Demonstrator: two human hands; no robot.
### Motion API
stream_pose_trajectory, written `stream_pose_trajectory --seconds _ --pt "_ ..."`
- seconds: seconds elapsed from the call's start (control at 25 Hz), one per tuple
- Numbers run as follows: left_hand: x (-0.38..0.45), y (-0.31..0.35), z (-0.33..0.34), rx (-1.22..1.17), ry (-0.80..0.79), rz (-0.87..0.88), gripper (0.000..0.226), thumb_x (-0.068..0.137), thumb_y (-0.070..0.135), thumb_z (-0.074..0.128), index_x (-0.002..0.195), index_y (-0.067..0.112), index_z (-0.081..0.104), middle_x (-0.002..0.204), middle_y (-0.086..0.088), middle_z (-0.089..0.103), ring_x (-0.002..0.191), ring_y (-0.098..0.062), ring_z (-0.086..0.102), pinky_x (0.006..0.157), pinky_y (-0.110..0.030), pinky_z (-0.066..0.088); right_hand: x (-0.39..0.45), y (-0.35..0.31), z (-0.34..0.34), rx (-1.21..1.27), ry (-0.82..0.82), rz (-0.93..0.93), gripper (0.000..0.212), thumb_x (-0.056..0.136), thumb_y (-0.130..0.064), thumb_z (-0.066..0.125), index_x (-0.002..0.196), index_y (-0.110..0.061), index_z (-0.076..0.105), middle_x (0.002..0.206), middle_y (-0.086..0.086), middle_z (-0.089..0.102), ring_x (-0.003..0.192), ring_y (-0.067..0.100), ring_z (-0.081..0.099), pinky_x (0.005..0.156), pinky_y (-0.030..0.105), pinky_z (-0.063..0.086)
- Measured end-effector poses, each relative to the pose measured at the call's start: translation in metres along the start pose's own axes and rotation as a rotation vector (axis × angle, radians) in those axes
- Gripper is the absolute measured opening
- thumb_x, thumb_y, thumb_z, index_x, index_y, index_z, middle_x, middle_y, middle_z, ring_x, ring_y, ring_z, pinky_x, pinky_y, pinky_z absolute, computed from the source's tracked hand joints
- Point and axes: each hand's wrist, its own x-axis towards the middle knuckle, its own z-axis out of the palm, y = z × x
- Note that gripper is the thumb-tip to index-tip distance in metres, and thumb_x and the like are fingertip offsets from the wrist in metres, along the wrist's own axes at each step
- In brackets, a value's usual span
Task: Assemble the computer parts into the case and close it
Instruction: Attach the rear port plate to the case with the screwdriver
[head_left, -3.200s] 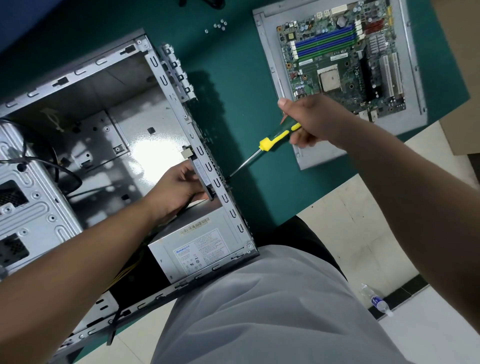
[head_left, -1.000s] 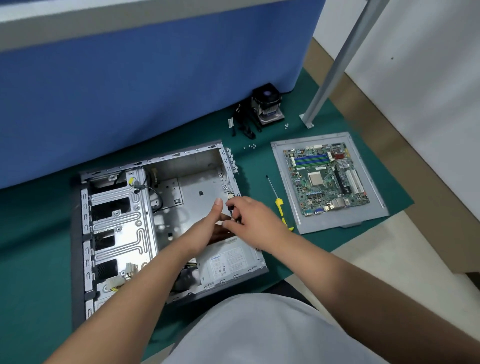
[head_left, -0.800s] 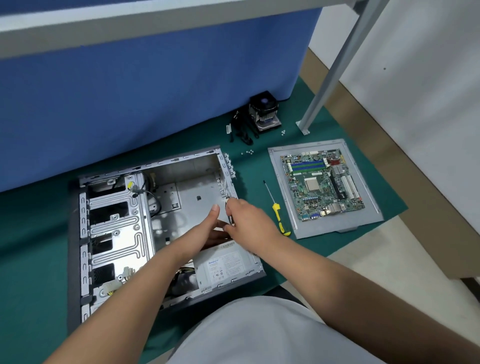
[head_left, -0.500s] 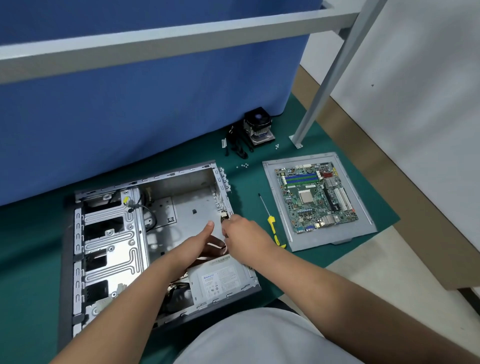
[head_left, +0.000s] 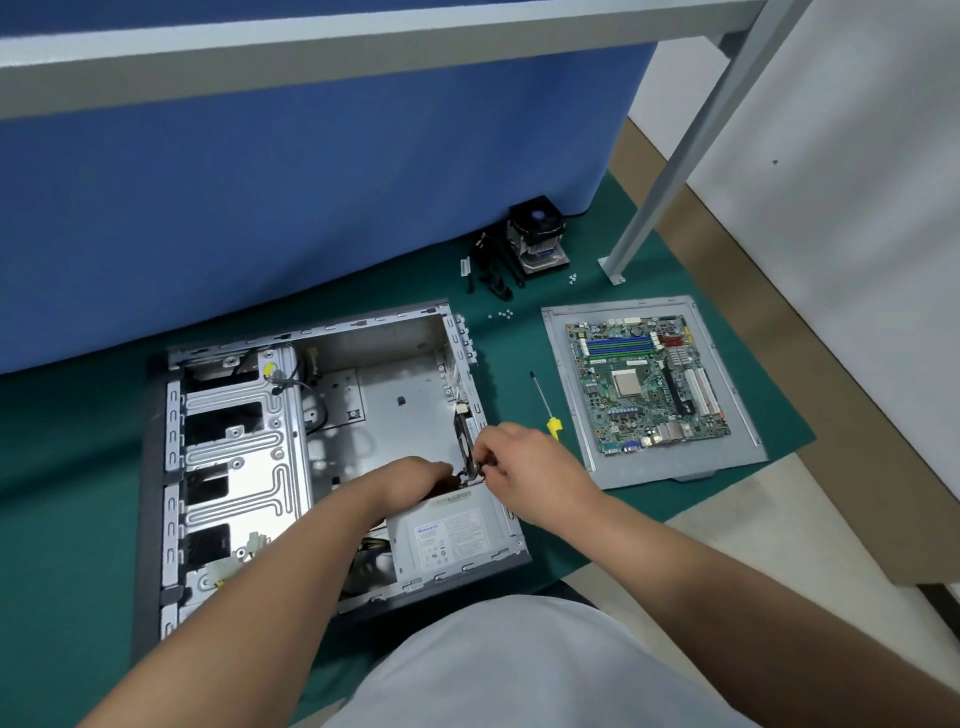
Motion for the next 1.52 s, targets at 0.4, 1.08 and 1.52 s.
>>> stream_pose_trajectory --seconds 0.4,1.08,1.52 --pt "0.007 0.011 -0.002 0.209 -0.062 0.106 0.029 0.100 0.023 0.054 0.118 0.020 0.076 0.125 0.001 0.071 0.110 -0.020 0.063 0.103 -0.030 0.047 0.006 0.004 -0.006 0.031 0.059 0.018 0.023 0.092 -0.005 0.060 0.104 -0.016 0.076 0.111 -0.001 0.067 0.097 0.020 0.065 0.088 0.036 0.053" --pt "-0.005 0.014 0.011 -0.180 0.171 0.236 0.045 0.095 0.057 0.054 0.090 0.016 0.071 0.090 0.002 0.071 0.085 -0.017 0.062 0.077 -0.032 0.046 0.061 0.001 -0.026 0.212 -0.050 0.164 0.031 0.074 -0.003 0.083 0.089 -0.025 0.067 0.094 -0.004 0.060 0.077 0.008 0.056 0.076 0.026 0.052" --pt "0.002 0.023 0.017 -0.211 0.237 0.169 0.033 0.097 0.045 0.058 0.086 0.015 0.062 0.078 0.000 0.061 0.070 -0.017 0.053 0.063 -0.032 0.038 0.061 0.005 -0.018 0.245 -0.051 0.172 0.017 0.085 -0.005 0.071 0.088 -0.022 0.074 0.082 -0.013 0.058 0.069 0.000 0.054 0.066 0.015 0.040"
